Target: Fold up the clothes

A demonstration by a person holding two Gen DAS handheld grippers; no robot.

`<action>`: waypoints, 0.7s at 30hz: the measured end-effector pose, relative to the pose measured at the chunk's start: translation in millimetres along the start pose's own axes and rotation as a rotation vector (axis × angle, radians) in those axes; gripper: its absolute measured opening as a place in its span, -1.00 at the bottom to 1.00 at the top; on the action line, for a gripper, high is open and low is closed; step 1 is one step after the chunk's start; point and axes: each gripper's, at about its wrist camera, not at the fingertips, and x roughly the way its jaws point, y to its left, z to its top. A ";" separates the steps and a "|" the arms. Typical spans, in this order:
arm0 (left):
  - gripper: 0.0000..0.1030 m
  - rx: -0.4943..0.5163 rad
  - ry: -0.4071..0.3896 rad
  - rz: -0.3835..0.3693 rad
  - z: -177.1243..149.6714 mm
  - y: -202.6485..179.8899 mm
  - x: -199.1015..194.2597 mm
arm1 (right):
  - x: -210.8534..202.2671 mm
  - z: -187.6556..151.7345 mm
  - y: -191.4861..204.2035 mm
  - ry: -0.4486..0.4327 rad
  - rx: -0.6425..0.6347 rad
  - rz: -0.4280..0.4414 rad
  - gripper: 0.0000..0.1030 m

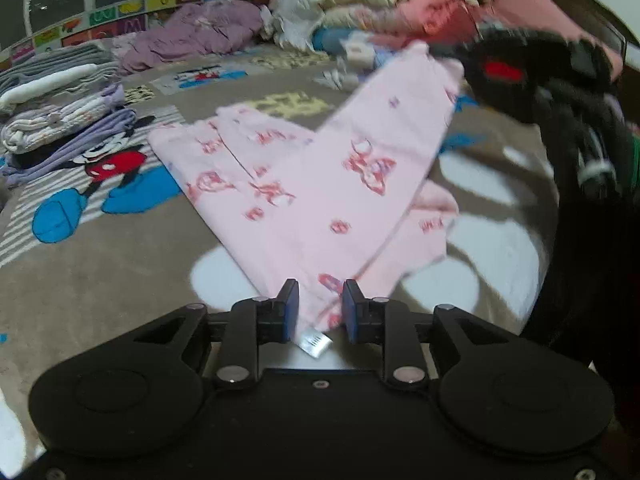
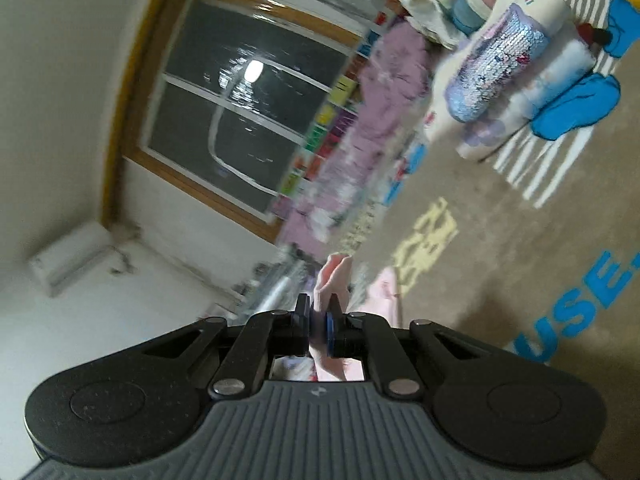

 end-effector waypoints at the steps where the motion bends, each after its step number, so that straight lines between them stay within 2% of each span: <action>1: -0.57 -0.009 -0.011 -0.003 0.2 2.3 -0.9 | -1.1 -0.2 -2.9 0.001 0.001 0.005 -0.81; 5: -0.57 0.001 0.023 -0.020 -0.6 2.5 9.0 | -2.1 6.9 -10.8 -0.010 0.048 0.034 -0.81; 8: -0.54 0.057 0.054 -0.024 -7.3 -4.0 14.6 | -0.6 6.5 -16.1 -0.006 0.053 0.020 -0.81; 10: -0.47 0.039 0.058 -0.054 -5.8 0.0 8.0 | -1.0 5.4 -23.6 -0.012 0.080 -0.005 -0.81; 12: -0.47 0.029 0.040 -0.060 -5.3 6.2 -0.7 | -1.9 3.9 -32.8 -0.013 0.108 -0.040 -0.81; 14: -0.47 -0.026 -0.001 -0.022 -3.0 19.6 -8.3 | -1.4 2.8 -35.6 -0.004 0.111 -0.053 -0.81; 18: -0.47 -0.154 -0.125 0.048 3.4 37.7 -16.5 | -5.7 3.6 -25.8 -0.030 0.080 0.038 -0.81; 19: -0.47 -0.174 -0.158 0.057 5.4 37.6 -15.3 | -4.8 3.5 -24.6 -0.022 0.070 0.053 -0.81; 21: -0.47 -0.172 -0.173 0.059 8.6 33.6 -7.6 | -1.5 2.9 -24.2 0.003 0.051 0.068 -0.81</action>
